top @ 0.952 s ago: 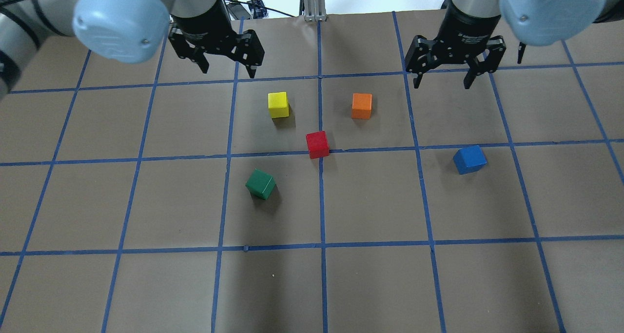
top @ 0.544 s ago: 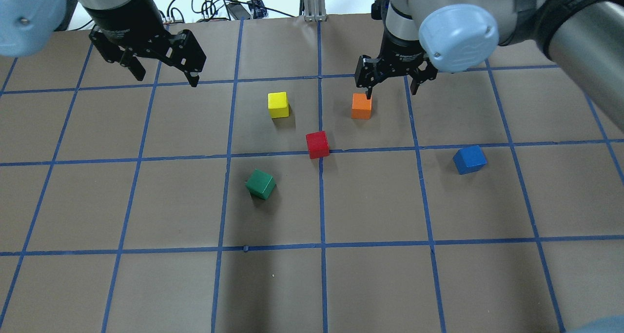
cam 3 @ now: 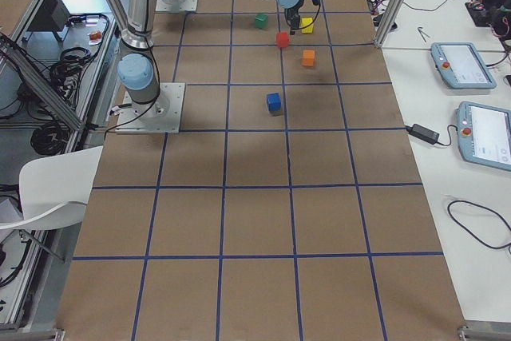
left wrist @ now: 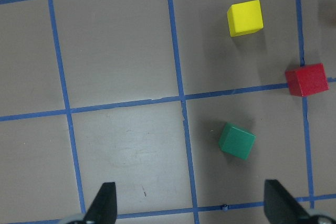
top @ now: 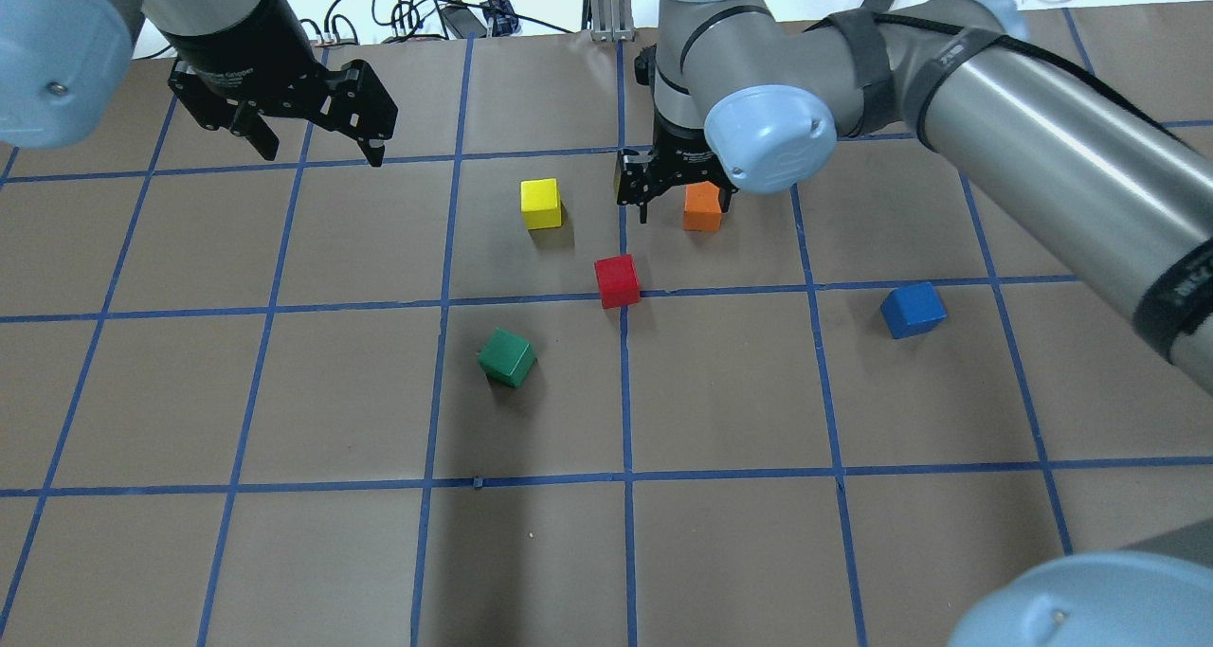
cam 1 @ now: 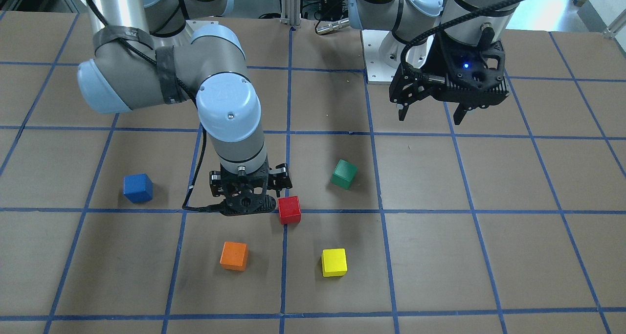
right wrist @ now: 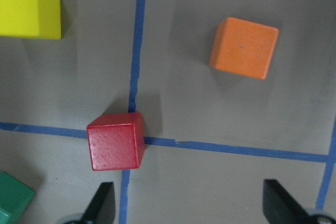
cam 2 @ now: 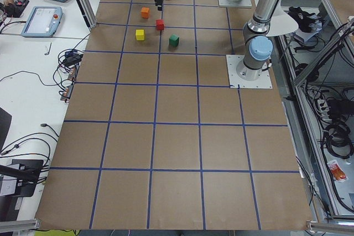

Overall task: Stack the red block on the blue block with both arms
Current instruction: 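Lower the right gripper onto the red cube and close it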

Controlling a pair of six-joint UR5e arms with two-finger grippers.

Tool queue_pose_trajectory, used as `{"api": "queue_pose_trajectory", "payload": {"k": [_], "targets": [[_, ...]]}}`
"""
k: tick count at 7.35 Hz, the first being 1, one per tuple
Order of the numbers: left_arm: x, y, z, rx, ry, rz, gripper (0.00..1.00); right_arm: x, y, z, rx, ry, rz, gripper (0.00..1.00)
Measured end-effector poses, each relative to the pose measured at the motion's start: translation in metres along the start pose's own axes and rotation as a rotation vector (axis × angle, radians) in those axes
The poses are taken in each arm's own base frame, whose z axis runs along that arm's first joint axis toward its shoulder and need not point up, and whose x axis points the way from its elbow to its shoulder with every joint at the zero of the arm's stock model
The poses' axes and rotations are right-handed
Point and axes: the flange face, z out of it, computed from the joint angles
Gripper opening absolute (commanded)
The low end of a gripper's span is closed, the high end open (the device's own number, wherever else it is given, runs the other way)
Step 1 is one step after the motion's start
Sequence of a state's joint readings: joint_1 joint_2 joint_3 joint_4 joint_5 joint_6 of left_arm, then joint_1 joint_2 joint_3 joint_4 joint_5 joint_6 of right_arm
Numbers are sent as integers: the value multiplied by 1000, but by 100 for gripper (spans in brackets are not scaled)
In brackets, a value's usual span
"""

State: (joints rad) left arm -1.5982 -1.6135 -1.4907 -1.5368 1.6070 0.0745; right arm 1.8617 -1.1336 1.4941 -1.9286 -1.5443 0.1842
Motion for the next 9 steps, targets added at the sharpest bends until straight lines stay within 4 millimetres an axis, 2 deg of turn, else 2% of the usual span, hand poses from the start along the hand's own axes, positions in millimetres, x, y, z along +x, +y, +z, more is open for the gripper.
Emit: {"api": "queue_pose_trajectory", "payload": {"k": [5,9], "targets": [[1,4,8,-14,1,1,100,-36,-11,70,-5,-1,-25,100],[-1,3,9,-15,-4,0,100,-52,-8,100,-38,-38,-27,100]]}}
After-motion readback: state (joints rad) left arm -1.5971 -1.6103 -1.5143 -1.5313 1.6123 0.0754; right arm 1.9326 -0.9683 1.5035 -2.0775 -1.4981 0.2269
